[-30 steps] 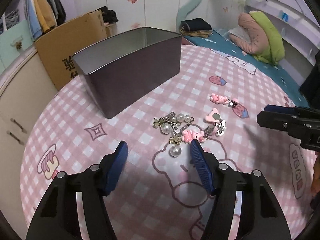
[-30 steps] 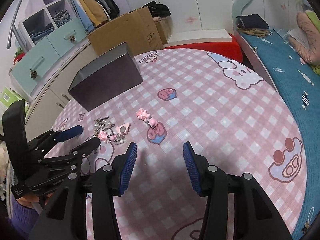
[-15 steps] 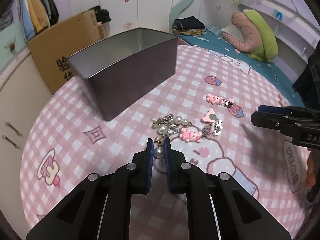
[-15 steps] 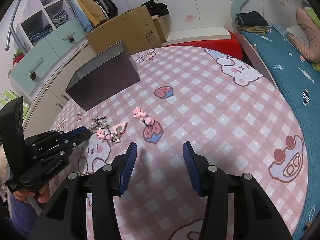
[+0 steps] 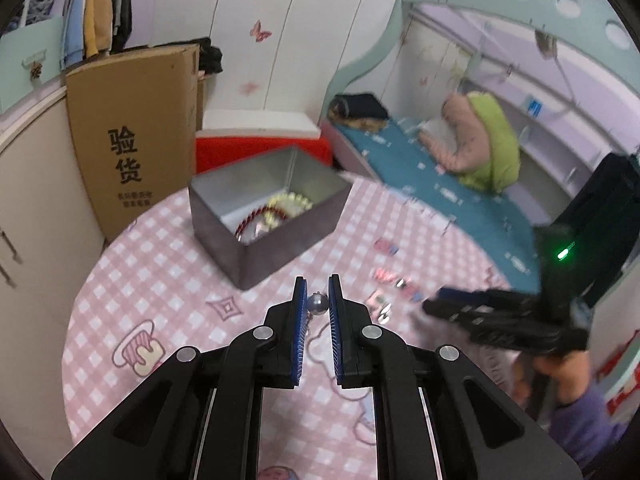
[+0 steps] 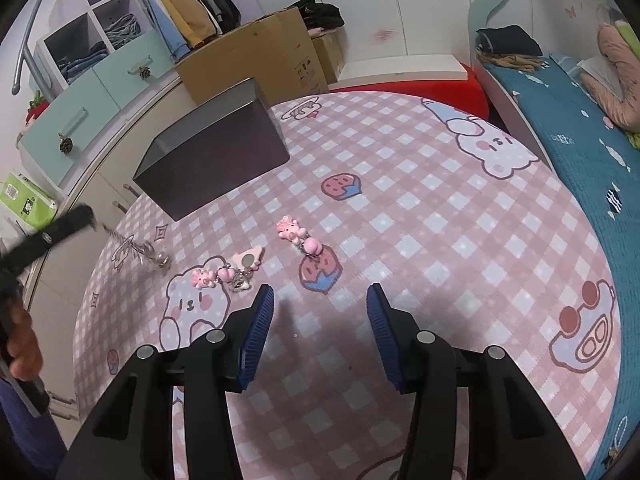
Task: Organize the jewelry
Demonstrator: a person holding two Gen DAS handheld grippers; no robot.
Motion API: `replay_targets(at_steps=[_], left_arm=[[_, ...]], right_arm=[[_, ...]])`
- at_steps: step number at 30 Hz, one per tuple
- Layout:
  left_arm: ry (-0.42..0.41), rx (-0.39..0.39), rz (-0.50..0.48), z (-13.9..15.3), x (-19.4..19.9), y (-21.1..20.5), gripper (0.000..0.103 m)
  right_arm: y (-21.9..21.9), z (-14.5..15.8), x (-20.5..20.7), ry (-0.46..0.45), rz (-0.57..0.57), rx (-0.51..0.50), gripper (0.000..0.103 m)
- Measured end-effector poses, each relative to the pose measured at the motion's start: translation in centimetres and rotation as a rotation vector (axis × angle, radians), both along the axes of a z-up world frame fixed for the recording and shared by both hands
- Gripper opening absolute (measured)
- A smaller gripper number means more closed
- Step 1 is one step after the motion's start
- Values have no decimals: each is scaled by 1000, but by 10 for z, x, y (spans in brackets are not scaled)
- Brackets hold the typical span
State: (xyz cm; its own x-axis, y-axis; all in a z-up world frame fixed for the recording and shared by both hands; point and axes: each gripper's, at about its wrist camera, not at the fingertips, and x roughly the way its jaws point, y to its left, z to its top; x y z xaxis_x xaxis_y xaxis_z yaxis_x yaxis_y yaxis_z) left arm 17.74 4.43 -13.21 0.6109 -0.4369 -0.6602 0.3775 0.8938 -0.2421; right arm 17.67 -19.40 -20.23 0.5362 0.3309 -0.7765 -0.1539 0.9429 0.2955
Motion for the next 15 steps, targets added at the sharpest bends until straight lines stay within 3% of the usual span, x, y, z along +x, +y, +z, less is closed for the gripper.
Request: replay_targets(at_steps=[8, 10, 13, 15], left_arm=[[-43, -123, -22, 31, -13, 14, 11], [-50, -60, 6, 28, -11, 10, 11], [-23, -63, 39, 19, -8, 11, 11], [-27, 47, 77, 11, -3, 6, 11]], right_arm=[[1, 0, 2, -3, -3, -5, 48], [0, 0, 4, -6, -5, -4, 48], [2, 2, 9, -14, -3, -14, 48], [4, 3, 14, -23, -2, -27, 48]])
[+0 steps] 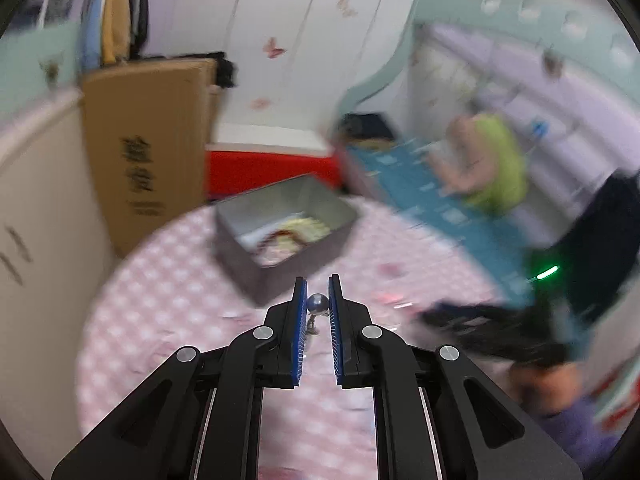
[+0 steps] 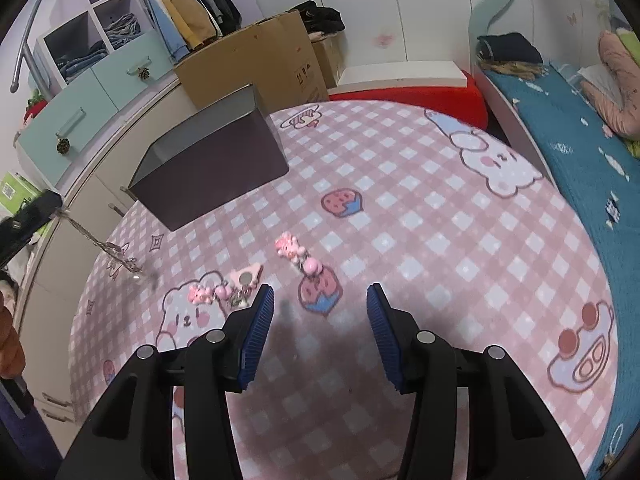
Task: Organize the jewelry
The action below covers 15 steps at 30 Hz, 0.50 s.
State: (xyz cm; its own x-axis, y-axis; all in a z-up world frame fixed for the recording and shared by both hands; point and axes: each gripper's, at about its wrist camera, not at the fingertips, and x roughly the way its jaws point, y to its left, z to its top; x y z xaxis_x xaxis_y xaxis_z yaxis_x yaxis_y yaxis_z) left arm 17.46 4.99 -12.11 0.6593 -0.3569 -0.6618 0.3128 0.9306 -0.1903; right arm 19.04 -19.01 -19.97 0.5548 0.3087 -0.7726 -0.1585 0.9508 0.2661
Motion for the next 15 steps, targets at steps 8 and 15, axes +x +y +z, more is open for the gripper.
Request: replay_targets(at_steps=[8, 15], left_arm=[[57, 70, 57, -21, 9, 5, 12], [127, 166, 163, -48, 20, 23, 12]], right_arm=[[24, 1, 17, -41, 76, -102, 47], [31, -6, 20, -49, 106, -163, 45]])
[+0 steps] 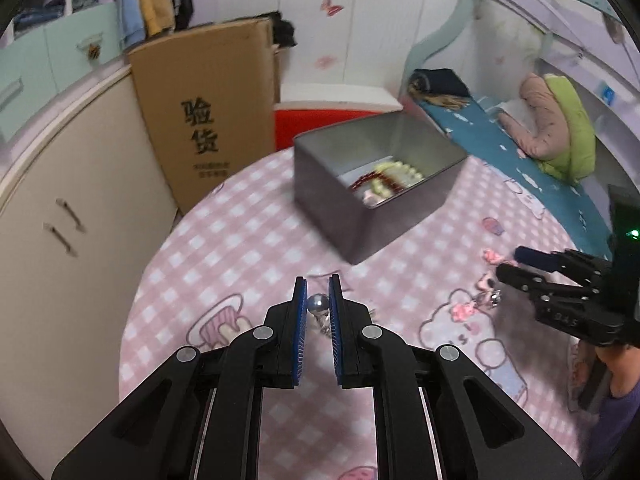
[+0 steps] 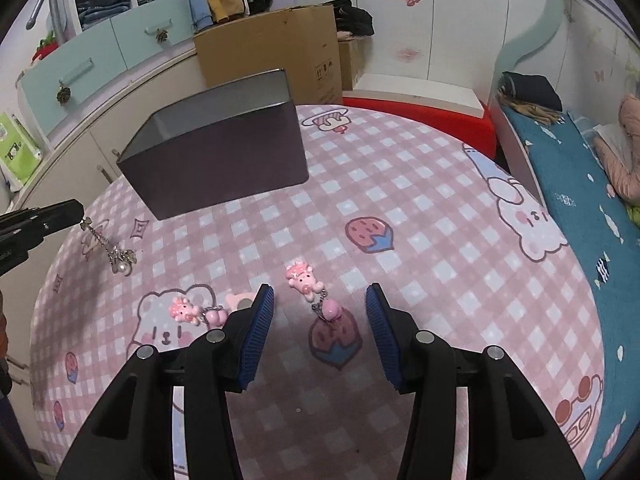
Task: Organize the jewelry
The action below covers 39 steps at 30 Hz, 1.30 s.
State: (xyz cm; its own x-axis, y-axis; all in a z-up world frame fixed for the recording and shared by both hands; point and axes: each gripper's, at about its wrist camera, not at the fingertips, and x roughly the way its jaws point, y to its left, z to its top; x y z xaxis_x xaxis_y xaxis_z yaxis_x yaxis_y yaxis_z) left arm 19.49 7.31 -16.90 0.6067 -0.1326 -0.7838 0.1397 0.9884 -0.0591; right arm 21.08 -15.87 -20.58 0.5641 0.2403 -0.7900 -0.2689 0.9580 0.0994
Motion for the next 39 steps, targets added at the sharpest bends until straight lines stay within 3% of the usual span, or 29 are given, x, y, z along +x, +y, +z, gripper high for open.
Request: replay_targets(at_steps=[3, 7, 8, 13, 21, 24, 26, 28, 29, 32, 33, 34, 35, 37, 39], left_arm=[[-6, -30, 0, 2, -1, 7, 12], [-10, -79, -21, 9, -3, 8, 12], [-10, -93, -24, 10, -4, 10, 12], [-11, -160, -40, 21, -5, 7, 12], [-72, -294, -145, 54, -15, -1, 12], [-62, -397, -188, 58, -17, 1, 12], [-56, -373, -183, 57, -15, -2, 12], [-20, -484, -214, 55, -14, 1, 12], [-24, -491, -220, 56, -16, 1, 12], [-26, -449, -227, 56, -17, -6, 12], [-28, -391, -203, 54, -16, -7, 12], [-36, -268, -158, 49, -14, -13, 12], [-30, -194, -127, 43, -13, -16, 12], [34, -206, -118, 25, -7, -14, 12], [57, -169, -90, 12, -5, -13, 12]], right_arm=[[0, 0, -2, -7, 2, -27, 37], [-2, 0, -3, -17, 2, -57, 16], [-3, 0, -3, -17, 6, -56, 14], [-5, 1, -7, -22, 20, -62, 14], [-32, 33, -22, -29, -3, 149, 14], [-38, 43, -26, -36, -16, 193, 14], [-39, 46, -26, -41, -20, 210, 14], [-41, 48, -26, -34, -13, 248, 14], [-40, 48, -28, -34, -12, 250, 14], [-37, 48, -29, -31, -7, 254, 14], [-35, 48, -30, -31, -6, 252, 14], [-34, 49, -30, -34, -8, 246, 14], [-33, 50, -30, -37, -9, 242, 14], [-32, 51, -31, -36, -5, 249, 14], [-30, 51, -32, -38, -1, 246, 14]])
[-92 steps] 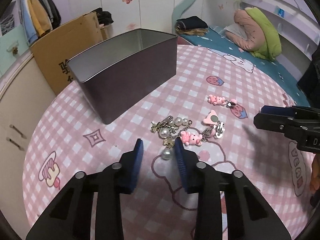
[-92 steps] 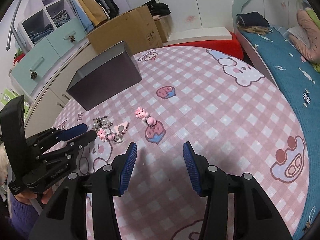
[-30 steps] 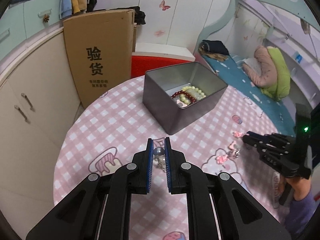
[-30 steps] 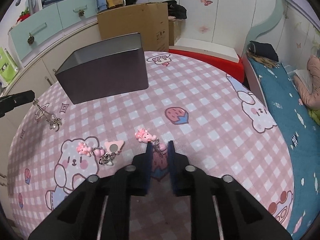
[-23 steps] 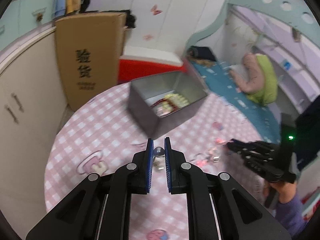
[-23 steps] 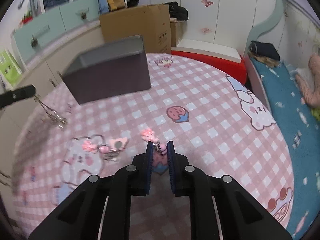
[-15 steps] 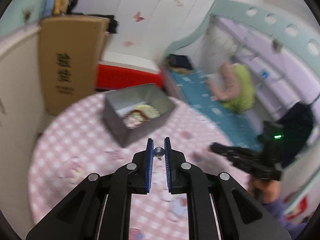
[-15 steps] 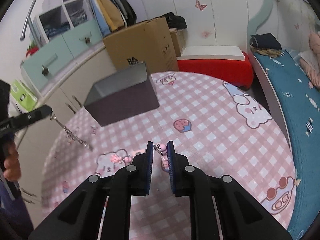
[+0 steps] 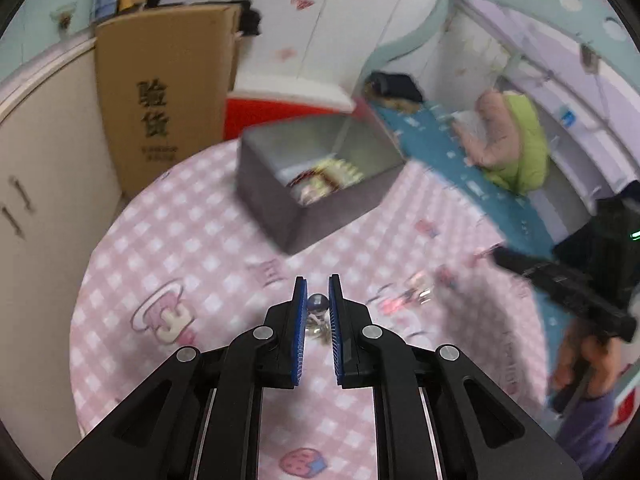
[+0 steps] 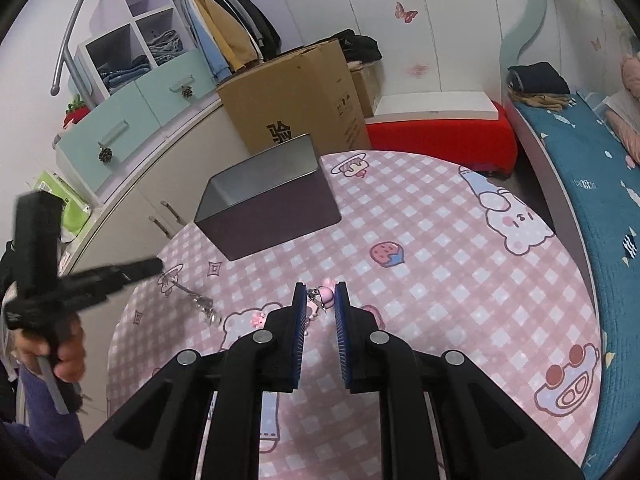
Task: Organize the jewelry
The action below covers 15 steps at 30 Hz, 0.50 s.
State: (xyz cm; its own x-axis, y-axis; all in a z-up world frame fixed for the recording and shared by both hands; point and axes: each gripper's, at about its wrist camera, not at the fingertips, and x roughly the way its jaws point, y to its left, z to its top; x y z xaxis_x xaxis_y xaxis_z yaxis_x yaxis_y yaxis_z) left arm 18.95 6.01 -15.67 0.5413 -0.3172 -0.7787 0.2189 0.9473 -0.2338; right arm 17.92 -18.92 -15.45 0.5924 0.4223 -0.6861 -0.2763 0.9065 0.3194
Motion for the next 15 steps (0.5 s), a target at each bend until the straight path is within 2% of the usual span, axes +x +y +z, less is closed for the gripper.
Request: replay_targets(at_steps=[5, 8, 11, 15], left_arm=[[46, 45, 56, -21, -5, 18, 12], [82, 45, 83, -31, -7, 32, 12], [106, 29, 77, -39, -8, 40, 14], [95, 23, 49, -37, -13, 35, 14]], right_arm=[[1, -3, 0, 10, 6, -4, 14], [1, -6, 1, 17, 2, -3, 14], [2, -10, 2, 26, 3, 1, 14], [5, -14, 3, 37, 9, -1, 14]])
